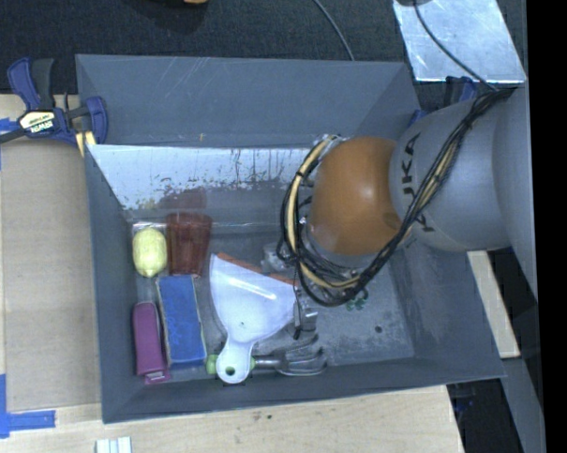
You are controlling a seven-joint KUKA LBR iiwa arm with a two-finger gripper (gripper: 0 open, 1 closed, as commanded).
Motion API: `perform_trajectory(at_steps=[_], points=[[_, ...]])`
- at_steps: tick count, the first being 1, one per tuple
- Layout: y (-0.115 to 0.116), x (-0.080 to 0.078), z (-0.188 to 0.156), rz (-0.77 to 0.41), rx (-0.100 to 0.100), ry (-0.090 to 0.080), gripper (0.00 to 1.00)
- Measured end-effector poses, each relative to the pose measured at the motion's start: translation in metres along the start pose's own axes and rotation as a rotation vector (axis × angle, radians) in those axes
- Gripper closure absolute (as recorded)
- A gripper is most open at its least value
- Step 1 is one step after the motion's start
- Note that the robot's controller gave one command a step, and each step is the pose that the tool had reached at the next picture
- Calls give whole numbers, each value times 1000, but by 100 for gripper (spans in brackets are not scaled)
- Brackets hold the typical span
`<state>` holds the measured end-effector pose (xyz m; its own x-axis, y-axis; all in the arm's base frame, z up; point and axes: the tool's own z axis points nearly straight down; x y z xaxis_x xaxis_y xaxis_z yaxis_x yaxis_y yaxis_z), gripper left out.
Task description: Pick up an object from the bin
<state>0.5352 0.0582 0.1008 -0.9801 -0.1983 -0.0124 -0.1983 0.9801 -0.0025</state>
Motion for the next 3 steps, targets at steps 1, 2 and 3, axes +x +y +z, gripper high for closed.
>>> perform_trajectory(at_steps=[1,2,3], points=[[45,14,1,-445,-6,11,0],[77,1,30,-278,1,2,0],[123,4,28,-677,7,6,100]])
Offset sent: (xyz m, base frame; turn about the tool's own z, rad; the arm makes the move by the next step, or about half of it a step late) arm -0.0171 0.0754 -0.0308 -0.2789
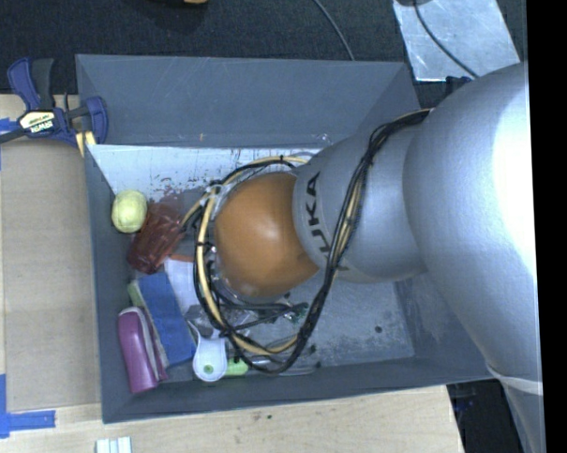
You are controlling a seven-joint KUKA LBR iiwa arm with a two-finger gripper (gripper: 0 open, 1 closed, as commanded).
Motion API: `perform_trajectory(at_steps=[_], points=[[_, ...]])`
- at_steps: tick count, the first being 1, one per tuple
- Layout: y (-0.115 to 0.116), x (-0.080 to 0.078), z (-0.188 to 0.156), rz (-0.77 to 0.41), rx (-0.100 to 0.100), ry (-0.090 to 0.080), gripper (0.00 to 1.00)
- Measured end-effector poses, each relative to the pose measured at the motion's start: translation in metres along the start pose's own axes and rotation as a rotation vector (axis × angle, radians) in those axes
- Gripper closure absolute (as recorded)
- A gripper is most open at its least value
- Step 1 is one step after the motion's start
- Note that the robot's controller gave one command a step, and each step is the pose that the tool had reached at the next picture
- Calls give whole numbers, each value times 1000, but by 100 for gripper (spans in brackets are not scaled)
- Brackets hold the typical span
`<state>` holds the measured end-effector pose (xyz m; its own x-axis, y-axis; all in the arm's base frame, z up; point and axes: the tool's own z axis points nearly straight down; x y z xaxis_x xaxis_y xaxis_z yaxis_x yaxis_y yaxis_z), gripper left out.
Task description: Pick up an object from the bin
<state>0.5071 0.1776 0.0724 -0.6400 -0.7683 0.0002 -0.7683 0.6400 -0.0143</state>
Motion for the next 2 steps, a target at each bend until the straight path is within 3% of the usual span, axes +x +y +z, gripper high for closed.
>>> perform_trajectory(at_steps=[2], points=[[-1,1,-3,3,0,0,100]])
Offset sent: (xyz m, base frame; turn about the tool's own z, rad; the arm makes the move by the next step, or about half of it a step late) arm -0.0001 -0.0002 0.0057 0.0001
